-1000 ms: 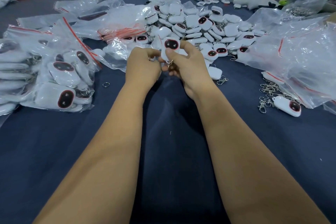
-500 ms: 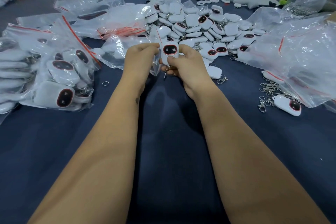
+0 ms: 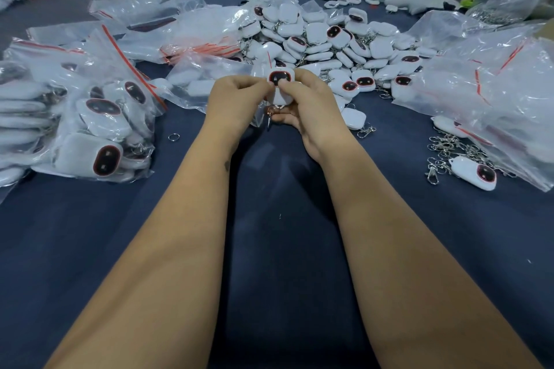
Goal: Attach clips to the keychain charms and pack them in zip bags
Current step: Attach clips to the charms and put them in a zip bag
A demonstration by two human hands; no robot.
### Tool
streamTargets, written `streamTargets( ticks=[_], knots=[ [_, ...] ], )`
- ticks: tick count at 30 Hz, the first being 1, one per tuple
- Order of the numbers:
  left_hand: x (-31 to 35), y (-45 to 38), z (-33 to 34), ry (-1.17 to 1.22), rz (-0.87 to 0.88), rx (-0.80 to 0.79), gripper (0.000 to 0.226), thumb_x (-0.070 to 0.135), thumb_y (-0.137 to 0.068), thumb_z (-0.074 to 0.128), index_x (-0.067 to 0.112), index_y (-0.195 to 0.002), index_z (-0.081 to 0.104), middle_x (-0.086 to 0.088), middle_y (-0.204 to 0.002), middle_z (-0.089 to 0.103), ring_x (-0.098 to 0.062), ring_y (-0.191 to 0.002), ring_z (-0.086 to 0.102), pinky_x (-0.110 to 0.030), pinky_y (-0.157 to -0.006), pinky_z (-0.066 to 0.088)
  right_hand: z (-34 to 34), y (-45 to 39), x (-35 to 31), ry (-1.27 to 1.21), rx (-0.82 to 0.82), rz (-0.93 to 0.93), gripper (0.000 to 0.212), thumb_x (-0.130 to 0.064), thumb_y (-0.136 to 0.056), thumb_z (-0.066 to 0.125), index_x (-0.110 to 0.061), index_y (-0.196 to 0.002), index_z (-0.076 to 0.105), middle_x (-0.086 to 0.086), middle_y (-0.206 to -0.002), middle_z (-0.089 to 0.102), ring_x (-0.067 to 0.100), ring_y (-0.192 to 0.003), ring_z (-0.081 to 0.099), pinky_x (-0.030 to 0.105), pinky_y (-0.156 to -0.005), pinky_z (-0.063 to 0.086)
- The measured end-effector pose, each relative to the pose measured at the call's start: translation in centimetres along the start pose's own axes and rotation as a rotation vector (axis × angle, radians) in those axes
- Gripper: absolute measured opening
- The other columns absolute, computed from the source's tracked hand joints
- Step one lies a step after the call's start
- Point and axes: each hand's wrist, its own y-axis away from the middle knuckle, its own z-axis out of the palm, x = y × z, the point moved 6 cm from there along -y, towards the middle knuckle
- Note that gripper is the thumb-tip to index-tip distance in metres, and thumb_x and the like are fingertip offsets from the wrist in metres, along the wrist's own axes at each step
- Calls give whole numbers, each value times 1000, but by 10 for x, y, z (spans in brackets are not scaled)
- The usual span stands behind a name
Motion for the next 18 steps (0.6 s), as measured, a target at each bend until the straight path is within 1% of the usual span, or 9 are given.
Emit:
streamTargets(
  ticks=[2, 4, 6, 8, 9, 11, 14, 16, 18],
  knots=[
    [0, 0, 0, 22, -13, -3, 12, 21, -70, 64, 14, -61, 67, -11, -65, 48, -22, -62, 45, -34, -62, 40, -1, 0, 0, -13, 14, 0, 14, -8, -97, 51, -13, -105, 61, 9, -90, 65, 25, -71, 61, 29, -65, 56],
    [-2, -3, -2, 61, -18, 29, 12, 15, -74, 62, 18, -63, 68, -9, -67, 56, -21, -63, 50, -30, -62, 42, -1, 0, 0, -20, 14, 1, 14, -8, -97, 51, -14, -102, 62, 15, -99, 67, 27, -76, 65, 28, -64, 55],
    [-5, -6, -6, 0, 8, 83, 30, 3, -82, 56, 27, -83, 74, 0, -81, 67, -16, -70, 58, -24, -64, 45, -1, 1, 0, -44, 13, 2, 15, -8, -96, 50, -17, -95, 62, 16, -101, 69, 27, -81, 67, 26, -60, 54],
    [-5, -6, -7, -133, 64, 120, 46, -5, -81, 50, 25, -108, 72, -1, -99, 66, -14, -80, 57, -22, -67, 46, -1, 0, 0, -64, 13, 5, 15, -9, -95, 51, -19, -90, 61, 16, -96, 70, 26, -79, 69, 26, -58, 53],
    [-3, -6, -6, -170, 96, 116, 46, -4, -80, 51, 22, -112, 71, -2, -102, 67, -13, -81, 56, -22, -69, 47, -1, 0, 0, -62, 9, 5, 13, -10, -95, 53, -19, -89, 61, 16, -92, 70, 25, -74, 68, 26, -57, 53],
    [2, -2, -2, -156, 139, 75, 37, 2, -81, 56, 21, -106, 75, -5, -94, 70, -9, -71, 58, -20, -64, 47, 0, 0, 0, -48, 5, 2, 10, -11, -94, 56, -18, -89, 61, 10, -84, 69, 22, -66, 66, 25, -55, 52],
    [6, 5, 1, -59, 111, 39, 35, 2, -79, 50, 21, -88, 78, -11, -82, 74, -12, -63, 61, -23, -58, 50, 0, 0, 1, -46, 1, 10, 8, -10, -94, 57, -16, -90, 62, 11, -88, 69, 23, -68, 65, 25, -56, 52],
    [6, 6, 1, -9, 79, 26, 31, 1, -78, 47, 9, -83, 76, -18, -77, 70, -19, -66, 58, -29, -61, 50, 0, -1, 1, -27, -4, 7, 11, -9, -94, 56, -15, -90, 64, 11, -90, 68, 23, -71, 64, 24, -57, 53],
    [5, 6, 2, -6, 58, 19, 24, 2, -77, 46, -7, -83, 68, -16, -70, 57, -20, -65, 49, -32, -63, 42, 0, -2, 2, -6, -5, -13, 15, -8, -95, 54, -16, -89, 65, 9, -90, 67, 21, -77, 63, 27, -61, 56]
  ],
)
